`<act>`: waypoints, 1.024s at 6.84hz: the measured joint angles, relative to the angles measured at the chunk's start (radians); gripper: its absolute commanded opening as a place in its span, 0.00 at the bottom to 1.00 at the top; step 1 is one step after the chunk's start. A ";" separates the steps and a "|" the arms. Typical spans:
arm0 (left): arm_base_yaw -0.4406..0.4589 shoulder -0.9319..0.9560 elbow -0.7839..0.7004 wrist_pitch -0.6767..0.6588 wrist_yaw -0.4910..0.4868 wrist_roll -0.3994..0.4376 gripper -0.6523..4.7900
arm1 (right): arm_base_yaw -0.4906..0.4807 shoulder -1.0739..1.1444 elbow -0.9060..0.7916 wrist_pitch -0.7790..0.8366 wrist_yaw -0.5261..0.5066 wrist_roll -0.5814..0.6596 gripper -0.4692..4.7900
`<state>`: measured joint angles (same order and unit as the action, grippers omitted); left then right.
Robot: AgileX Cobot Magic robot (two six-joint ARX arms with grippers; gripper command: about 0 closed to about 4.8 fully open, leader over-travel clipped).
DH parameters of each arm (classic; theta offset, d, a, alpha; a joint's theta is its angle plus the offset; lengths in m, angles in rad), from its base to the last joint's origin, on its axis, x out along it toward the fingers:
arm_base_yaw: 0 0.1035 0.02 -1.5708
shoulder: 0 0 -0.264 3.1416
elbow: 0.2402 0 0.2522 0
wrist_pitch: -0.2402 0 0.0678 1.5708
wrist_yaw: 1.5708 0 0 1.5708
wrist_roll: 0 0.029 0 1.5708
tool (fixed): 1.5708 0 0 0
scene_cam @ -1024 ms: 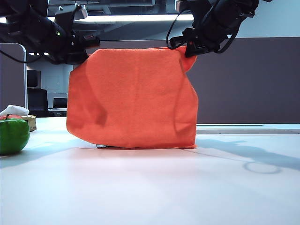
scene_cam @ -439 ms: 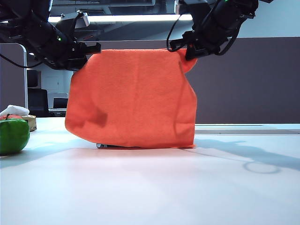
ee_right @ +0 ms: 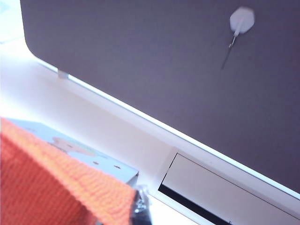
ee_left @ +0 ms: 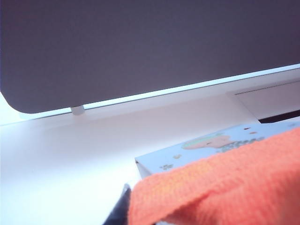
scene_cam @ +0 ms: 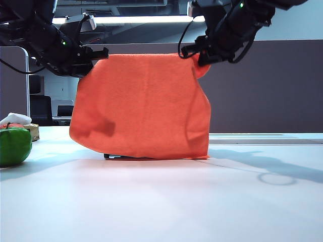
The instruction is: Pick up the cloth from the table and use it to cover the mirror.
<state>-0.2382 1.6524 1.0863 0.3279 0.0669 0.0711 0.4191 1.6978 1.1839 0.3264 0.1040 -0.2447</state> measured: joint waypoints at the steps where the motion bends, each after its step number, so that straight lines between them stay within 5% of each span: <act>1: 0.000 0.001 0.000 -0.007 0.000 0.000 0.11 | -0.001 0.024 0.000 0.028 0.001 0.000 0.08; 7: 0.000 0.001 0.002 -0.027 -0.003 0.000 0.11 | -0.004 0.048 0.000 0.166 0.006 0.000 0.08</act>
<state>-0.2382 1.6535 1.0882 0.3012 0.0643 0.0711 0.4152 1.7462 1.1835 0.4927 0.1097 -0.2451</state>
